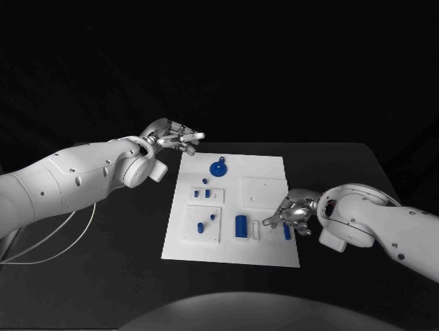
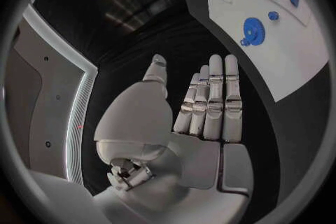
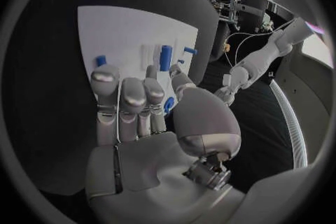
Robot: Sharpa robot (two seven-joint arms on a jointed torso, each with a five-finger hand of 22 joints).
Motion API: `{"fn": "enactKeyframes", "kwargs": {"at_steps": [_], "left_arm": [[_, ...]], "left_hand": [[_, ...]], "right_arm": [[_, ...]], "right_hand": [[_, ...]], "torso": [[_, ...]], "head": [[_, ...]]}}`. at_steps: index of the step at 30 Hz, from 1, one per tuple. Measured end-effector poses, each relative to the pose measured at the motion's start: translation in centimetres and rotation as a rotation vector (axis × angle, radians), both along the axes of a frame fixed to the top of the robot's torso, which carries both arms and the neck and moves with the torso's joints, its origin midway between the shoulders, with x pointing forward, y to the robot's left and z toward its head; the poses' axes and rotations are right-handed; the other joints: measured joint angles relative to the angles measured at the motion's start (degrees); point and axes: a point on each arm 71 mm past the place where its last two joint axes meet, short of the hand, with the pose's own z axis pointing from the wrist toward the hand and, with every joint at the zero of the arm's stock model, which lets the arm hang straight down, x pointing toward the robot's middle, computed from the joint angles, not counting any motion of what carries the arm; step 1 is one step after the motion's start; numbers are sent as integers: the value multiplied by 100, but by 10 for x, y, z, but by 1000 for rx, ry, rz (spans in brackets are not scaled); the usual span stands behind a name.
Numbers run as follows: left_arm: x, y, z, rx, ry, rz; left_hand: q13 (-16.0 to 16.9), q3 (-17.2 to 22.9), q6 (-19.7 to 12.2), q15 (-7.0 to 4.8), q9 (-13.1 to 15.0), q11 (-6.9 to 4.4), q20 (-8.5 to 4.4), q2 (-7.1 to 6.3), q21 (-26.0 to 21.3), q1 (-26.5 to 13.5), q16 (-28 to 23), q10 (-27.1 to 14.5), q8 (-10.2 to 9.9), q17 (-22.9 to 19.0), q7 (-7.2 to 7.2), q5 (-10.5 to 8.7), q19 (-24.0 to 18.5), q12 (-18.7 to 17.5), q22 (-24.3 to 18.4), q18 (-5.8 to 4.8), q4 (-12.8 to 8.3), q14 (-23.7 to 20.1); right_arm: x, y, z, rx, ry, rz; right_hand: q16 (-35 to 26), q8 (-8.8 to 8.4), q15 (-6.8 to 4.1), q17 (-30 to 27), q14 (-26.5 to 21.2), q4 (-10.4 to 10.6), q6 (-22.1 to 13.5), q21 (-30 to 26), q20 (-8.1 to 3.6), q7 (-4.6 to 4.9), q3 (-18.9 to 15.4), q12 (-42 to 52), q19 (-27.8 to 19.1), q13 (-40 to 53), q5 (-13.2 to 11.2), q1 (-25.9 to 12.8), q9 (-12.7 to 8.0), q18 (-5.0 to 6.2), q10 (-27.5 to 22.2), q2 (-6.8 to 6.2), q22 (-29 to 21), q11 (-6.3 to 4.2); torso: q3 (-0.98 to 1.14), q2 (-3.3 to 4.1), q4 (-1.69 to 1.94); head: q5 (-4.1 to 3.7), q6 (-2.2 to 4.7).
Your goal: Assemble the parts on the task board
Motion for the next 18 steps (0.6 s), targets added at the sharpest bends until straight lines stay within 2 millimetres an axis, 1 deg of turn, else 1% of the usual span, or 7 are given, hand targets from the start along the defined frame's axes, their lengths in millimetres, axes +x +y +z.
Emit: {"fn": "enactKeyframes", "kwargs": {"at_steps": [2, 4, 6, 9, 13, 14, 18], "left_arm": [[0, 1, 0, 4, -4, 4], [0, 1, 0, 5, -6, 8], [-1, 0, 1, 5, -8, 10], [-1, -1, 1, 5, -10, 10], [-1, -2, 1, 3, -13, 12], [-1, -2, 1, 2, -13, 12], [-1, -3, 2, 1, -15, 12]], "left_hand": [[0, 60, 0, 0, 0, -12, -11, -136, 2, 75, -6, 47, 0, -18, 0, 0, 11, -7, 0, 0, 324, 35], [0, 57, 0, -14, 0, -12, -11, -175, 2, 114, -23, 47, 0, -21, 0, 0, 11, -7, 0, 0, 411, 50], [2, 67, 0, -20, 0, -24, -11, -125, 2, 163, -23, 124, 0, -21, 0, 0, 11, -7, 0, 0, 423, 56], [1, 28, 0, -20, 0, -23, -10, -97, 2, 159, -23, 138, 0, -21, 0, 0, 10, -7, 0, 0, 344, 56], [1, -9, 0, -20, 0, -23, -10, -107, 2, 105, -23, 138, 0, -21, 0, 0, 10, -7, 0, 0, 373, 56], [1, -30, 0, -20, 0, -23, -10, -107, 2, 106, -54, 138, 0, -30, 0, 0, 10, -7, 1, -51, 417, 56], [1, -49, 0, -20, 0, -23, -9, -134, 2, 132, -90, 138, 0, -45, 0, 0, 9, -7, 0, -90, 492, 56]], "right_arm": [[8, -10, 7, -18, -28, -13], [14, -19, 10, -40, -49, -24], [19, -30, 11, -71, -67, -36], [23, -39, 11, -106, -83, -43], [26, -48, 11, -161, -103, -41], [27, -49, 11, -176, -108, -38], [27, -49, 8, -213, -112, -28]], "right_hand": [[32, 0, 20, 24, -21, -18, -51, 40, 12, 55, -18, 52, 13, 0, 0, 47, -571, 0, 26, 47, 0, 26], [32, 0, 20, 24, -21, -31, -72, 40, 13, 75, -5, 52, 13, 0, 0, 66, -787, 0, 26, 66, 0, 26], [32, 0, 20, 24, -21, -99, -72, 40, 13, 75, 82, 52, 13, 0, 0, 91, -991, 0, 13, 91, 0, 39], [32, 0, 20, 24, -21, -122, -73, 57, 13, 76, 169, 52, 13, -1, 0, 106, -1124, 0, 13, 76, 0, 39], [62, 0, 20, 41, -21, -127, -66, 82, 11, 82, 238, 52, 12, -1, 0, 121, -1232, 0, 14, 61, 0, 38], [62, 0, 20, 42, -21, -102, -50, 101, 11, 98, 263, 52, 12, -1, 0, 119, -1260, 0, 13, 59, 0, 38], [62, 0, 20, 41, -21, -4, -24, 101, 11, 78, 361, 52, 12, -1, 0, 82, -1334, 0, 14, -75, 0, 38]], "torso": [[3, 0, 1], [4, 1, 3], [4, 3, 8], [4, 7, 10], [1, 13, 14], [-2, 12, 16], [-8, 10, 21]], "head": [[-23, 20], [-42, 35], [-59, 43], [-68, 50], [-76, 52], [-81, 52], [-83, 44]]}}
